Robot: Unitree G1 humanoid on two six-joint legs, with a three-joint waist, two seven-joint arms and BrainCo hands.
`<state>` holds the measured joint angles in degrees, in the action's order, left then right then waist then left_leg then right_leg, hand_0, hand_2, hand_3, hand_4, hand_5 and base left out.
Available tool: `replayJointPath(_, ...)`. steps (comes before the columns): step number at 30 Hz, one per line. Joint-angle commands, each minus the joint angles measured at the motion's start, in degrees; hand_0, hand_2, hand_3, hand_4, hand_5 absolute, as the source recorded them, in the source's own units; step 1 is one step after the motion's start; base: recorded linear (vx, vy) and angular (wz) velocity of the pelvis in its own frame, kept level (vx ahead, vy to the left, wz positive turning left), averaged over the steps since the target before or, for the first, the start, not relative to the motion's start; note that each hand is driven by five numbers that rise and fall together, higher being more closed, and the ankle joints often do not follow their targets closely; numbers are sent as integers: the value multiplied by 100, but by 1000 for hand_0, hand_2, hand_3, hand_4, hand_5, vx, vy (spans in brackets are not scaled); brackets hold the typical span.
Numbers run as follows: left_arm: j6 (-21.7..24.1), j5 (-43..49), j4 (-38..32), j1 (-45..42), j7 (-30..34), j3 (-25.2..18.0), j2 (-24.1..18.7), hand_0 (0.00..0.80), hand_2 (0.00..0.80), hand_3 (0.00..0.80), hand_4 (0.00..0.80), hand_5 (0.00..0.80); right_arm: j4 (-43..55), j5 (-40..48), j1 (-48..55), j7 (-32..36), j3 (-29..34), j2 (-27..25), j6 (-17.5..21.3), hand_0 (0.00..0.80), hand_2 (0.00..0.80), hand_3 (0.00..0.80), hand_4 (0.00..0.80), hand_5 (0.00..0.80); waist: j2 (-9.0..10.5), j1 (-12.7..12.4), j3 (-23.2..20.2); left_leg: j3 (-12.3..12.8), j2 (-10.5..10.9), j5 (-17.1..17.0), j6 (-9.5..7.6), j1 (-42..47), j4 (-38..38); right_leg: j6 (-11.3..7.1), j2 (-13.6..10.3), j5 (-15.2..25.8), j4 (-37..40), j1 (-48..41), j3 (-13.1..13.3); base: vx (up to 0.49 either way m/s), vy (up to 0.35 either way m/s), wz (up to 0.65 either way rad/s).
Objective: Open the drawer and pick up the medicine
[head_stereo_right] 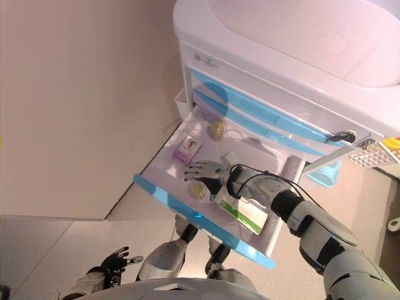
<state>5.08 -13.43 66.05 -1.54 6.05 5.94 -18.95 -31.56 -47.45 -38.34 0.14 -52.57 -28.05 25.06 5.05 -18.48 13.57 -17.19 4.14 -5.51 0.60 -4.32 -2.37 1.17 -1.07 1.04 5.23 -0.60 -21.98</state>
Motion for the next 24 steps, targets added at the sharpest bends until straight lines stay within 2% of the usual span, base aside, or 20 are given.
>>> replayJointPath(1, 51, 135, 185, 75, 50, 244, -133, 0, 0, 0, 0, 0, 187, -46, -71, -266, -173, 153, 30, 0, 0, 0, 0, 0, -14, -70, -42, 41, 189, 214, 49, -3, -180, -230, 27, -503, -536, -217, 35, 0, 0, 0)
replayJointPath(24, 40, 148, 192, 125, 13, 248, -131, 0, 0, 0, 0, 0, -55, -143, -18, -301, -241, 357, 1, 0, 0, 0, 0, 0, -3, -96, -36, 24, 183, 209, 35, 8, -189, -235, 23, -493, -536, -216, 19, 0, 0, 0)
